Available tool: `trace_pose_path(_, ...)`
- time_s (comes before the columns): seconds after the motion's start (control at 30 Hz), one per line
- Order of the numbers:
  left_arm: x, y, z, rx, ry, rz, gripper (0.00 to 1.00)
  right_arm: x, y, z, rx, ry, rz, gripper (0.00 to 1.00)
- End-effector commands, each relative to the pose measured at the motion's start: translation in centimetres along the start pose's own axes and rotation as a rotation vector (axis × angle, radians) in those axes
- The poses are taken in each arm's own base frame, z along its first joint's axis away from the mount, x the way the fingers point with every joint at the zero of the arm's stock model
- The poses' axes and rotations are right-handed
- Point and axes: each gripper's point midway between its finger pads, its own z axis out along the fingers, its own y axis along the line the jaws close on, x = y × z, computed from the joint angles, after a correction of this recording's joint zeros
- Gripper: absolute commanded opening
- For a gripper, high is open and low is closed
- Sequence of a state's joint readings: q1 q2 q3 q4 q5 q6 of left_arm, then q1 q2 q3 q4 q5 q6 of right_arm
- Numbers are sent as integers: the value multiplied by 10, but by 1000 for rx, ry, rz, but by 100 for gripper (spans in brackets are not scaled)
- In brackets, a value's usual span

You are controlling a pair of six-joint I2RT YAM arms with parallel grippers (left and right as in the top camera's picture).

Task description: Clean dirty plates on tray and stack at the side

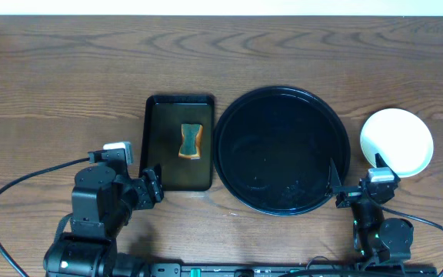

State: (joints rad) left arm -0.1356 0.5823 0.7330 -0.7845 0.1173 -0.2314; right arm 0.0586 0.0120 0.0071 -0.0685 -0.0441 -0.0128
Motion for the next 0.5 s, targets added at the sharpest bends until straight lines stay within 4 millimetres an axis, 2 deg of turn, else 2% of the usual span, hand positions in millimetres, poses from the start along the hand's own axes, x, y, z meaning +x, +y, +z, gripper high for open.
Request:
trace_pose_path(0.0,2,0,1,3,4,18,77,0,0,0,3,-1,-19,99)
trace_pose_path(0.3,2,0,1,3,3,18,78,0,0,0,3,-1,-19,99)
trace_pose_path(0.47,6,2,-8,2,-21,17,78,0,0,0,3,-1,-19,99)
